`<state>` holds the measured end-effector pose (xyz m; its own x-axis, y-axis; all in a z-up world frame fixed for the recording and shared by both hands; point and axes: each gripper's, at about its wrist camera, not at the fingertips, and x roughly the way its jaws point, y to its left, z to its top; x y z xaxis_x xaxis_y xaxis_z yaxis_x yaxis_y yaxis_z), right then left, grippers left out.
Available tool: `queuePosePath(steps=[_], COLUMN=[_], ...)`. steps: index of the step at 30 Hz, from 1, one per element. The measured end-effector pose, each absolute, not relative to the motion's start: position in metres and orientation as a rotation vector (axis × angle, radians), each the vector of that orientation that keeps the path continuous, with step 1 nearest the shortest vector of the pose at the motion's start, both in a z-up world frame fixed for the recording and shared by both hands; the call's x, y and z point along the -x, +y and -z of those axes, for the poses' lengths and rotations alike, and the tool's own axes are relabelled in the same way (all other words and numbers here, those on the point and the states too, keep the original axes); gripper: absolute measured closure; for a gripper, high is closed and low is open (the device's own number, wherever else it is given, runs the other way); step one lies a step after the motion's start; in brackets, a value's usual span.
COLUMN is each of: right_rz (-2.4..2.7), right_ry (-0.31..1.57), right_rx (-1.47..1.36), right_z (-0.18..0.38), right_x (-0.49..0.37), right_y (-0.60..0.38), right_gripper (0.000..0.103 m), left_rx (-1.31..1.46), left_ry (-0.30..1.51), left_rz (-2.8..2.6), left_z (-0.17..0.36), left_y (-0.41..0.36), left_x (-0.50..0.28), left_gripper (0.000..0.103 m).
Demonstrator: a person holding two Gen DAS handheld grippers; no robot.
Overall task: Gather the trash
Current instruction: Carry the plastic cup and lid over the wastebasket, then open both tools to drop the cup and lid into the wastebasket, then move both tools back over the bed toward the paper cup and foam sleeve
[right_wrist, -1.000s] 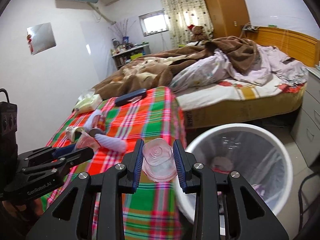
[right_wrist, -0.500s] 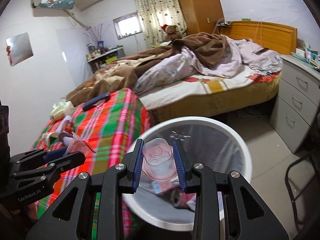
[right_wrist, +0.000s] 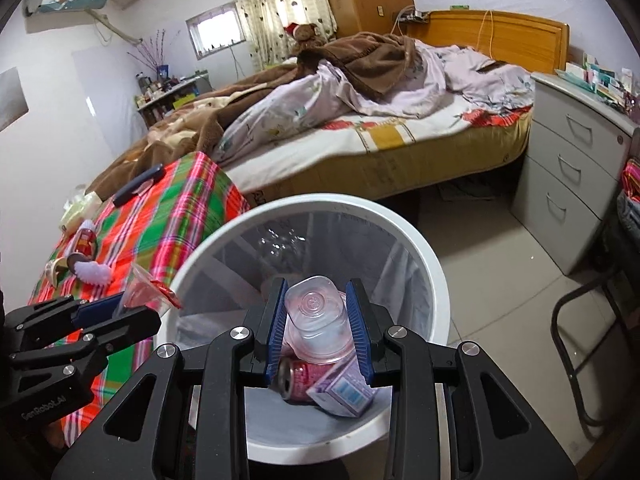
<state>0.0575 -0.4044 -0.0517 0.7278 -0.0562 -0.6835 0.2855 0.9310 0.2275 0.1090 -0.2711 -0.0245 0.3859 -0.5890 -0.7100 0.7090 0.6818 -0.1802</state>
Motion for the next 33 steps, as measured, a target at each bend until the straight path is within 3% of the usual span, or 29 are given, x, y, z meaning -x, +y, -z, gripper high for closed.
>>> queuePosePath(steps=[3,5,7,9,10,11,33], right_rz=[0.205,0.210,0.217,0.210,0.206,0.206,0.125], right_ry=[0.740,0.742,0.748,0.750,0.749,0.747,0.668], right_rx=[-0.333,-0.334,-0.336,-0.347,-0.349,-0.348,-0.278], right_z=[0.052,0.053,0.053,0.054,0.054,0.054,0.027], right_x=[-0.056,-0.055,-0.055,-0.054,-0.055,-0.054,-0.057], right_y=[-0.409,-0.410,-0.412,-0.413,-0.414,-0.414,-0.364], right_gripper=[0.072,0.071,0.071,0.061,0.048,0.043,0.043], left_rx=[-0.171,-0.171,-0.164,-0.161,-0.161,-0.160,-0.110], left_ry=[0.837,0.839,0.838,0.830,0.829,0.829,0.760], left_rz=[0.827,0.830,0.829,0.837,0.834,0.829,0.677], left_z=[0.028,0.029,0.028,0.026,0.026,0.026,-0.001], left_y=[-0.276,-0.277,-0.277,-0.276,-0.276,-0.274,-0.197], left_x=[-0.110,-0.110,-0.109,-0.108,-0.108,-0.108,-0.105], left_gripper=[0.073,0.061,0.056,0.056,0.056,0.056,0.055])
